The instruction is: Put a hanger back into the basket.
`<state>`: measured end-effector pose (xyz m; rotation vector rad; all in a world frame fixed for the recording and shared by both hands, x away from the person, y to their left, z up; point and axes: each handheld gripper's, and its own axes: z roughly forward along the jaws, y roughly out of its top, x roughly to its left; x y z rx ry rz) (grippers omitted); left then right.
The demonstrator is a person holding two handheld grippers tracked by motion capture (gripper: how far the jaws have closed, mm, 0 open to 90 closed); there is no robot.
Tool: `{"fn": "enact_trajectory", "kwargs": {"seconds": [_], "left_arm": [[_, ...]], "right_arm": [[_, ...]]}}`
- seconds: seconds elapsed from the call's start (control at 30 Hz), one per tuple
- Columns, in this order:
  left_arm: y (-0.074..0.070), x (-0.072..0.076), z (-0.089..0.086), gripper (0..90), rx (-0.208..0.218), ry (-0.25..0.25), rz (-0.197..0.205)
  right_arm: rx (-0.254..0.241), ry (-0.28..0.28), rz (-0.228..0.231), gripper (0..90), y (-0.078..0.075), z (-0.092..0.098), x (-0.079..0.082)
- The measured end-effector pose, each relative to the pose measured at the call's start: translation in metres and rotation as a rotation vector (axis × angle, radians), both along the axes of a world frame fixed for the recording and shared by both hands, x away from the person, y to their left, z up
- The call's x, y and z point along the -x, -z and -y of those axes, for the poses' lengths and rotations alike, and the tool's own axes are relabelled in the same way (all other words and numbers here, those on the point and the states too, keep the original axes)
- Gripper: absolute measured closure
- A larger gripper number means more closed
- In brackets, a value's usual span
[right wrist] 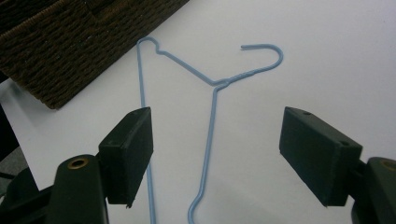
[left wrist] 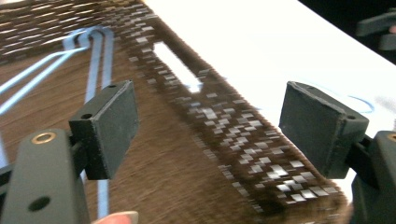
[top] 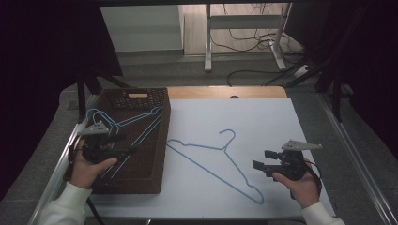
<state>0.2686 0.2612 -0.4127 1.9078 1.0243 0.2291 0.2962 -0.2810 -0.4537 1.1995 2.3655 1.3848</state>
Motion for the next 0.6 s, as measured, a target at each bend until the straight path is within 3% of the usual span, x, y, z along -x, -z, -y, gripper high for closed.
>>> {"fn": "enact_trajectory", "kwargs": {"seconds": [0.23, 0.43, 0.6], "left_arm": [[0.002, 0.015, 0.043, 18.9, 0.006, 0.119, 0.003], [0.016, 0.017, 0.075, 18.5, -0.048, 0.171, -0.023], [0.020, 0.017, 0.083, 18.7, -0.055, 0.187, -0.032]], "right_arm": [[0.017, -0.006, -0.001, 26.0, 0.002, -0.003, 0.002], [0.028, -0.015, -0.002, 25.9, 0.004, -0.006, 0.006], [0.059, -0.026, 0.000, 25.9, 0.009, -0.011, 0.009]]}}
